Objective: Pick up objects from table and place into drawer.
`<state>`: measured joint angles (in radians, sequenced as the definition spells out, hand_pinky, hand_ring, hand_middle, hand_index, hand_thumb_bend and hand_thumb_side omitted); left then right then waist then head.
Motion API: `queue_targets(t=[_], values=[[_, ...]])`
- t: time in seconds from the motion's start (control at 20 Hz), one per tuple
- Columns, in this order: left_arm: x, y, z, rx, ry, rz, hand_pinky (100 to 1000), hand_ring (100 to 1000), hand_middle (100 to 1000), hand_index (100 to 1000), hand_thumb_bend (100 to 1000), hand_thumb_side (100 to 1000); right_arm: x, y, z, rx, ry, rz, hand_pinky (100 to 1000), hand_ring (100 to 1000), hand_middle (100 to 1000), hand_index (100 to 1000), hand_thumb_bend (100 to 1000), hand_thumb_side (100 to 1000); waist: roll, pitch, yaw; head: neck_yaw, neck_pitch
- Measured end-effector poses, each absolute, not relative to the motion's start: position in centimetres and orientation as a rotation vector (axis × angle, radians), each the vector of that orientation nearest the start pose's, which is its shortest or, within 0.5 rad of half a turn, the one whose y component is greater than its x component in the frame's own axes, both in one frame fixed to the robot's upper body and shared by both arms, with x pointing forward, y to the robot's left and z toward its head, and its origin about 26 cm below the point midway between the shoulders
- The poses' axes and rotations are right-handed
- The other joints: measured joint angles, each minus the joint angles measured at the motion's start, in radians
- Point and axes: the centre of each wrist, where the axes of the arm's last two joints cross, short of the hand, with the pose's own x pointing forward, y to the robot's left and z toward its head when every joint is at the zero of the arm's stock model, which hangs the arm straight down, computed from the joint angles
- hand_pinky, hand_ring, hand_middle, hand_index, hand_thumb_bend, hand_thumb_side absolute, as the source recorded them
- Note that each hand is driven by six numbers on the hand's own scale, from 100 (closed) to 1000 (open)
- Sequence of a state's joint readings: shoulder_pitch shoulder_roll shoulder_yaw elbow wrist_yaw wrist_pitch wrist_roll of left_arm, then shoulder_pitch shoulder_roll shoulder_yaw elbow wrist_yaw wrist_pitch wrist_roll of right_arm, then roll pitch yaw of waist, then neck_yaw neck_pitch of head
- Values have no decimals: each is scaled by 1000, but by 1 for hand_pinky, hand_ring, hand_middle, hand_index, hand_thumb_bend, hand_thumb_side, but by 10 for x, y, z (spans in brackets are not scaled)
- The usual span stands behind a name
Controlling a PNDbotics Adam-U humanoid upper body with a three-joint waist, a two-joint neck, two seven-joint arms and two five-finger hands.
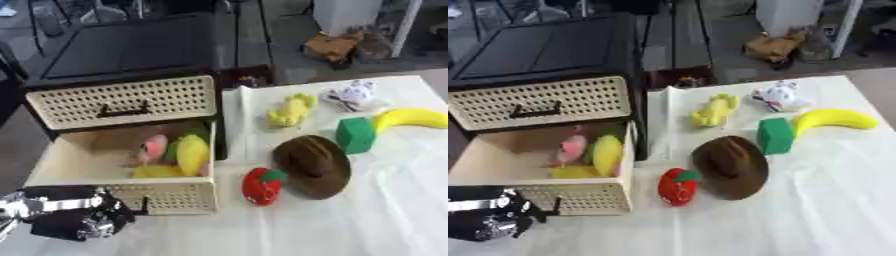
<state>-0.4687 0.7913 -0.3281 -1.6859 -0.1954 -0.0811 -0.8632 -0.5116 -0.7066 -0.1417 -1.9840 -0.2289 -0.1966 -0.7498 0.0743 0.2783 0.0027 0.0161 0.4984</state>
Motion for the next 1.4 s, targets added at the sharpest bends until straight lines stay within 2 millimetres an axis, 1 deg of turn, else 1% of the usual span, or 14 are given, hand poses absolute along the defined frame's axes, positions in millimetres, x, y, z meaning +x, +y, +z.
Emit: queue_targets(t=[0.15, 0.2, 0.4, 0.55, 0.6, 0.65, 0.9, 1.1, 1.15, 1.4], values=[[347, 293, 197, 100, -1318, -1807, 251, 376, 822, 1000, 100, 1000, 294, -319, 322, 576, 3338, 544, 494, 587, 505, 551, 100, 604, 0, 0, 0, 0, 0], [348, 292, 199, 102, -1336, -1807, 239, 361, 794, 1000, 100, 1000, 294, -318, 322, 575, 3339, 547, 494, 587, 504, 551, 100, 603, 0, 0, 0, 0, 0], [352, 293, 209, 132, -1410, -1805, 235, 357, 793, 1000, 100, 1000, 294, -318, 322, 578, 3342, 546, 494, 587, 505, 551, 100, 603, 1, 0, 1, 0, 0], [354, 296, 208, 143, -1431, -1797, 235, 357, 793, 1000, 100, 1000, 294, -318, 322, 579, 3344, 544, 494, 587, 505, 551, 100, 603, 1, 1, 1, 1, 0], [355, 296, 208, 145, -1434, -1795, 229, 336, 765, 991, 100, 1000, 294, -318, 322, 579, 3344, 544, 494, 586, 504, 551, 100, 604, 1, 1, 1, 1, 0], [356, 297, 208, 148, -1437, -1791, 228, 335, 765, 991, 100, 1000, 294, -318, 322, 579, 3344, 544, 494, 586, 504, 550, 100, 604, 1, 2, 1, 1, 0], [368, 302, 209, 109, -1459, -1711, 226, 328, 754, 996, 100, 1000, 295, -317, 322, 575, 3349, 555, 494, 585, 503, 549, 100, 603, 6, 7, -3, 1, 1], [375, 305, 215, 61, -1480, -1666, 212, 311, 749, 991, 100, 1000, 295, -317, 322, 577, 3350, 560, 494, 585, 503, 549, 100, 598, 8, 7, -5, 2, 10], [376, 307, 216, 59, -1483, -1658, 205, 306, 745, 980, 100, 1000, 295, -317, 322, 577, 3350, 561, 494, 585, 503, 549, 100, 593, 9, 7, -7, 2, 11], [383, 313, 222, 82, -1500, -1636, 199, 303, 750, 986, 100, 1000, 295, -317, 322, 577, 3352, 562, 494, 584, 502, 548, 100, 592, 11, 7, -10, 4, 14]])
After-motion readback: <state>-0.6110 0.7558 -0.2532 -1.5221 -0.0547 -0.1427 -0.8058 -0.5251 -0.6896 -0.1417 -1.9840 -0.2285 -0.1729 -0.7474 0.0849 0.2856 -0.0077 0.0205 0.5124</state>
